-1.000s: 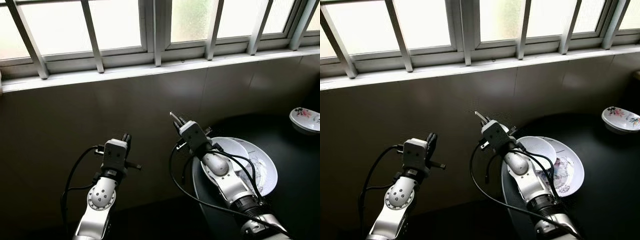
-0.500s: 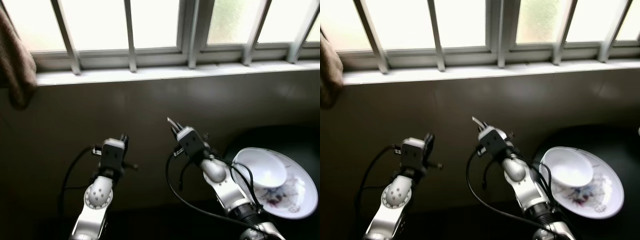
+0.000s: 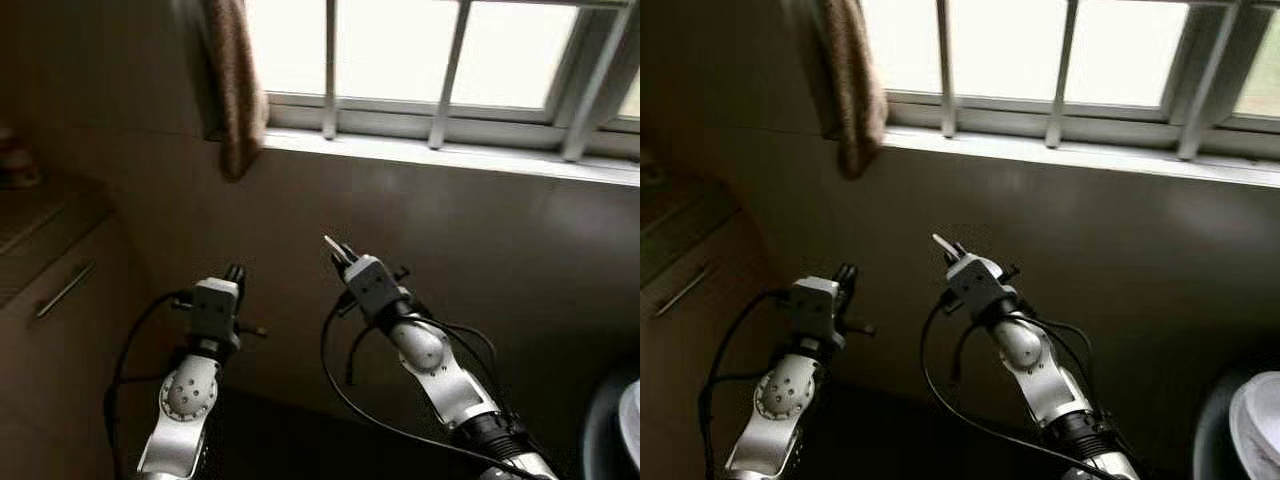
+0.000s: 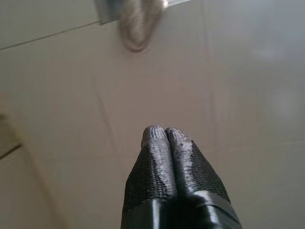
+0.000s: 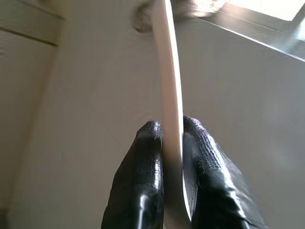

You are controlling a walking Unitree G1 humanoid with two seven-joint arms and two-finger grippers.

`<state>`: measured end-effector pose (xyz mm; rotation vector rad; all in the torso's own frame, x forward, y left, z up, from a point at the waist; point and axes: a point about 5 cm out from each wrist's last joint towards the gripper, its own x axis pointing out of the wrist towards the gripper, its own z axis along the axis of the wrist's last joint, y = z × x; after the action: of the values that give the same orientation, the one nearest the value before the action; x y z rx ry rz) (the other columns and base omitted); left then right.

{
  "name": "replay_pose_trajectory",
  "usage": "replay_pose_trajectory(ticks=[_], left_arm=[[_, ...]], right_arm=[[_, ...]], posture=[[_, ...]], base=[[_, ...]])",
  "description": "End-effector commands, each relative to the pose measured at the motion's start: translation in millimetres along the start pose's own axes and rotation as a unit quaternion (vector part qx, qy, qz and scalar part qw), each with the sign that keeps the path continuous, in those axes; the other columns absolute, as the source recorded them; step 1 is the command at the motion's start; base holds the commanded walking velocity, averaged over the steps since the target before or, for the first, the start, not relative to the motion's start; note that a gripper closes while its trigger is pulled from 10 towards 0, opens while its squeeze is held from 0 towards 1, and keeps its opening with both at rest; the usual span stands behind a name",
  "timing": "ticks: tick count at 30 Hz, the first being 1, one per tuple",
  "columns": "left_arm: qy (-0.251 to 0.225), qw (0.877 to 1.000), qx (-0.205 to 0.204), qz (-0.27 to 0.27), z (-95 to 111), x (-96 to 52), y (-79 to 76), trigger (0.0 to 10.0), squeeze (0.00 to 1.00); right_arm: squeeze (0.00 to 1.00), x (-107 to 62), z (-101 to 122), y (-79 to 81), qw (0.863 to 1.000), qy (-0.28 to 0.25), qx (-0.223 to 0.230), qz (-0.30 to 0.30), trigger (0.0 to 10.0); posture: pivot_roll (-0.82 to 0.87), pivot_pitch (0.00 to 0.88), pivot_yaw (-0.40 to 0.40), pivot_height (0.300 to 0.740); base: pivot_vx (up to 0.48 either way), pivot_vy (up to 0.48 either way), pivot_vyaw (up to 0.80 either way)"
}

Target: Kitchen organization

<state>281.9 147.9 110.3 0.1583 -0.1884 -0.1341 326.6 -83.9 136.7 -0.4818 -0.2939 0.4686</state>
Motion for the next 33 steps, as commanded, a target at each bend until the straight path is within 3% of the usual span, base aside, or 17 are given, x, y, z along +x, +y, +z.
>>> replay_pose_trajectory(ticks=[1,22,33], left_arm=[[-0.006,1.000,0.002,-0.009,2.3,1.1,-5.1,10.0,0.00],[0.016,1.000,0.010,-0.007,-5.8,0.7,-3.9,10.0,0.00],[0.010,1.000,0.015,-0.005,-4.3,0.6,-1.5,10.0,0.00]], right_arm=[[0.00,-2.2,-1.7,-4.8,1.000,0.006,-0.002,-0.010,0.0],[0.00,-3.8,-2.4,3.4,1.000,0.009,0.002,-0.008,0.0],[0.00,-1.0,0.2,1.5,1.000,0.005,0.013,-0.025,0.0]], posture=[[-0.05,0.000,0.015,0.740],[-0.05,0.000,0.016,0.740],[-0.04,0.000,0.021,0.740]], base=[[0.000,0.000,0.80],[0.000,0.000,0.80],[0.000,0.288,0.80]])
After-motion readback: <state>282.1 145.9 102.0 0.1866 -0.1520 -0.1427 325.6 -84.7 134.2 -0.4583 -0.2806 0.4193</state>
